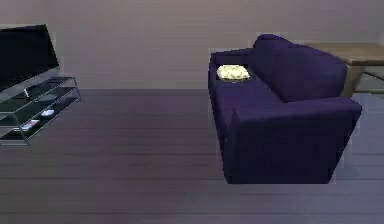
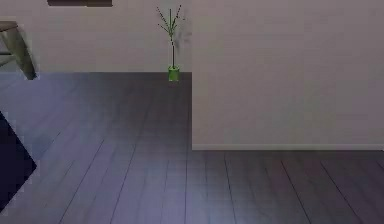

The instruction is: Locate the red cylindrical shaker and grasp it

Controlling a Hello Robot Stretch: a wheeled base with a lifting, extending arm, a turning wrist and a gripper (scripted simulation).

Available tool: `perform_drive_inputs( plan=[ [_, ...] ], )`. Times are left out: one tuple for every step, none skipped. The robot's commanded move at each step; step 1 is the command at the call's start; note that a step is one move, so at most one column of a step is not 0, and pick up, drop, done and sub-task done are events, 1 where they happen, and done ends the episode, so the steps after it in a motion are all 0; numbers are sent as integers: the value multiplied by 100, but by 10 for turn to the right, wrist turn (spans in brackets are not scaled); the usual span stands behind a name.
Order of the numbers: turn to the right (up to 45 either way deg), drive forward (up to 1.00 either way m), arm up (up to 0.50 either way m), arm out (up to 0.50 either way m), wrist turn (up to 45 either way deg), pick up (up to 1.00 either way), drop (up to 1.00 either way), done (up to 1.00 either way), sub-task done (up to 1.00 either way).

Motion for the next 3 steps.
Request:
perform_drive_inputs(
  plan=[
    [-390,0,0,0,0,0,0,0,0],
    [0,85,0,0,0,0,0,0,0],
    [-450,0,0,0,0,0,0,0,0]
  ],
)
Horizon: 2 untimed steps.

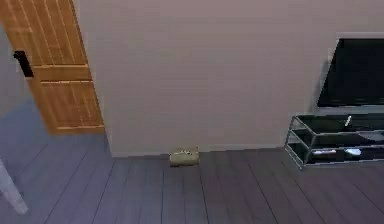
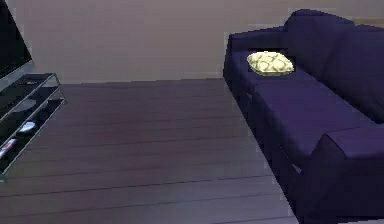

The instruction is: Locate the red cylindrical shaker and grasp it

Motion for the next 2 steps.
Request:
perform_drive_inputs(
  plan=[
    [-270,0,0,0,0,0,0,0,0],
    [0,50,0,0,0,0,0,0,0]
  ],
)
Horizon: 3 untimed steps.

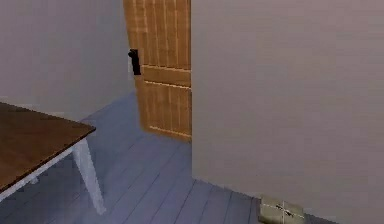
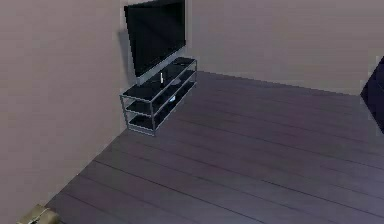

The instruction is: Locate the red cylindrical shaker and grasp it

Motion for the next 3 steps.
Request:
perform_drive_inputs(
  plan=[
    [-150,0,0,0,0,0,0,0,0],
    [-30,0,0,0,0,0,0,0,0],
    [210,0,0,0,0,0,0,0,0]
  ],
)
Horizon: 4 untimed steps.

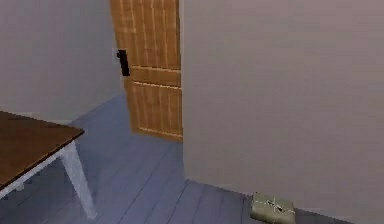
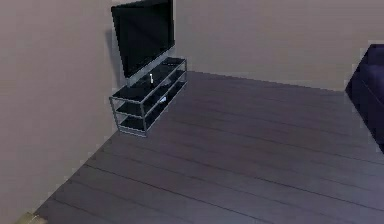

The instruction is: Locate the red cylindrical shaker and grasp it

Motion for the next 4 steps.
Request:
perform_drive_inputs(
  plan=[
    [0,30,0,0,0,0,0,0,0],
    [-150,0,0,0,0,0,0,0,0],
    [0,65,0,0,0,0,0,0,0],
    [-150,0,0,0,0,0,0,0,0]
  ],
)
